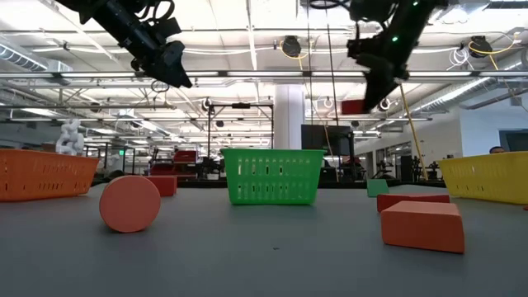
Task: Sort & place blocks by color
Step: Put the red block into the yellow bin, then put the orange block into the green bin
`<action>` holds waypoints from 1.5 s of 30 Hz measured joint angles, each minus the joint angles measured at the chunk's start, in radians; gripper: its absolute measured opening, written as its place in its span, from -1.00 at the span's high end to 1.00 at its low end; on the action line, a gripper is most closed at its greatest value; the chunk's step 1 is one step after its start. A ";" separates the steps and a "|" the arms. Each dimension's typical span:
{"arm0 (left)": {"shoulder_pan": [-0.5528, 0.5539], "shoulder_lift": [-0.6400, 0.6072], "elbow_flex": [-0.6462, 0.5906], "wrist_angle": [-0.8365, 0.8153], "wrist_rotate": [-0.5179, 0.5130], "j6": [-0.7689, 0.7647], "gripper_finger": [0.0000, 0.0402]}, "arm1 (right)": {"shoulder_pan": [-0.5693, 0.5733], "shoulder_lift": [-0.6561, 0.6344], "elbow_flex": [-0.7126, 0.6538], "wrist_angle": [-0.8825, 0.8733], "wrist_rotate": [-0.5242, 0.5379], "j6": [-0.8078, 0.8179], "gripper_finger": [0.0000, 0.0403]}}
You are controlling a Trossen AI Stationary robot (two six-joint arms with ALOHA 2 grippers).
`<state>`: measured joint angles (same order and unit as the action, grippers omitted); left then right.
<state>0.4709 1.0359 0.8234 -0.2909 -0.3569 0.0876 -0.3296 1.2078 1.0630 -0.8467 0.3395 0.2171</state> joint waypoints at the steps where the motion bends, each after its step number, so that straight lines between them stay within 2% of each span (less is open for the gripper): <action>1: 0.000 0.000 0.000 0.000 0.000 -0.003 -0.32 | 0.016 -0.010 0.000 -0.040 -0.001 0.022 0.77; 5: 0.000 0.000 0.000 -0.007 0.000 -0.016 -0.32 | 0.079 -0.047 0.000 -0.191 -0.060 0.107 0.77; 13: 0.000 0.000 0.000 -0.028 0.000 -0.032 -0.32 | 0.186 -0.136 0.001 -0.382 -0.233 0.325 0.77; 18: 0.000 0.000 0.000 -0.029 0.000 -0.041 -0.32 | 0.257 -0.139 -0.017 -0.526 -0.266 0.483 0.77; 25: 0.000 0.000 0.000 -0.040 0.000 -0.058 -0.32 | 0.352 -0.138 -0.152 -0.529 -0.342 0.607 0.73; 30: 0.000 0.000 0.000 -0.056 0.000 -0.065 -0.32 | 0.395 -0.138 -0.226 -0.499 -0.343 0.653 0.71; 45: 0.000 0.000 0.000 -0.063 0.000 -0.067 -0.32 | 0.398 -0.141 -0.243 -0.488 -0.312 0.656 0.12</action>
<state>0.4709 1.0359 0.8230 -0.3542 -0.3565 0.0208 0.0679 1.0665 0.8199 -1.3348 0.0275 0.8732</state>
